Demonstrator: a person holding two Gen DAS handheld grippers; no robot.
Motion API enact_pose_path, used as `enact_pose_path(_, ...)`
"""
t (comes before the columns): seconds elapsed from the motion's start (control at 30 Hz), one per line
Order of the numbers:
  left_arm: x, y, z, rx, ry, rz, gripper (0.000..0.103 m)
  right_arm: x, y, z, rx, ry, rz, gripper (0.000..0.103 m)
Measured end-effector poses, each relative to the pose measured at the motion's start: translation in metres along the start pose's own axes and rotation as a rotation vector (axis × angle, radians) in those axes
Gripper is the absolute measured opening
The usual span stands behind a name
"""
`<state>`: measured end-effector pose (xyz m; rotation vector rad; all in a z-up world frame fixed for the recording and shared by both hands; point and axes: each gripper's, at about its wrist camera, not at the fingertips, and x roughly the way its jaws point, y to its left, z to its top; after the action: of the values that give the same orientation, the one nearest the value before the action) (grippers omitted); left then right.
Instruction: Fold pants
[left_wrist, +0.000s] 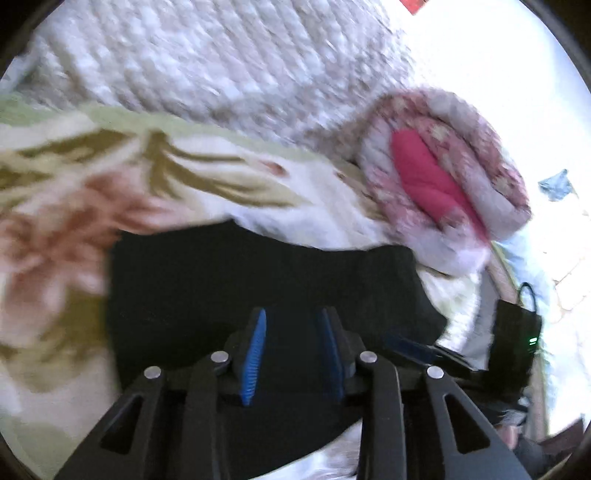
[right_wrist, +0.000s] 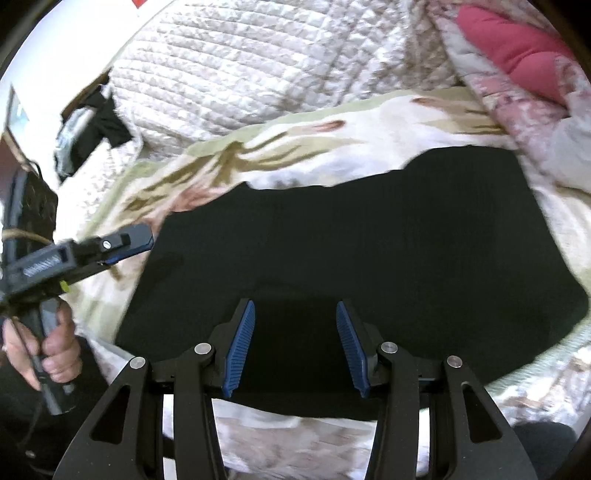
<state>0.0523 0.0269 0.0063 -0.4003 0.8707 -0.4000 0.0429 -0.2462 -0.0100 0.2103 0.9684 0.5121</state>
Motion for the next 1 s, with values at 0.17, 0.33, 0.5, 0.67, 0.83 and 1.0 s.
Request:
enact_pose_path(0.17,-0.021,0.040,-0.012,-0.025,-0.024,0.173,0.034,0.030,0.002,0.009,0.025,0.051,0.085,0.047)
enact_pose_path(0.33,-0.021,0.067,-0.030,-0.076,0.000,0.231,0.034,0.048,0.003,0.019,0.054,0.074,0.156,0.047)
enact_pose_path(0.5,-0.018,0.066,-0.039,-0.057,0.015,0.229,0.034,0.063,0.004,0.025,0.067,0.099,0.213,0.046)
enact_pose_path(0.67,-0.016,0.065,-0.040,-0.051,0.021,0.224,0.034,0.056,0.010,0.030,0.051,0.091,0.200,0.003)
enact_pose_path(0.83,-0.025,0.064,-0.038,-0.043,-0.002,0.228,0.034,0.059,-0.006,0.026,0.091,0.101,0.161,0.003)
enact_pose_path(1.0,-0.022,0.061,-0.033,-0.031,-0.001,0.226,0.034,0.053,-0.004,0.021,0.077,0.071,0.149,0.003)
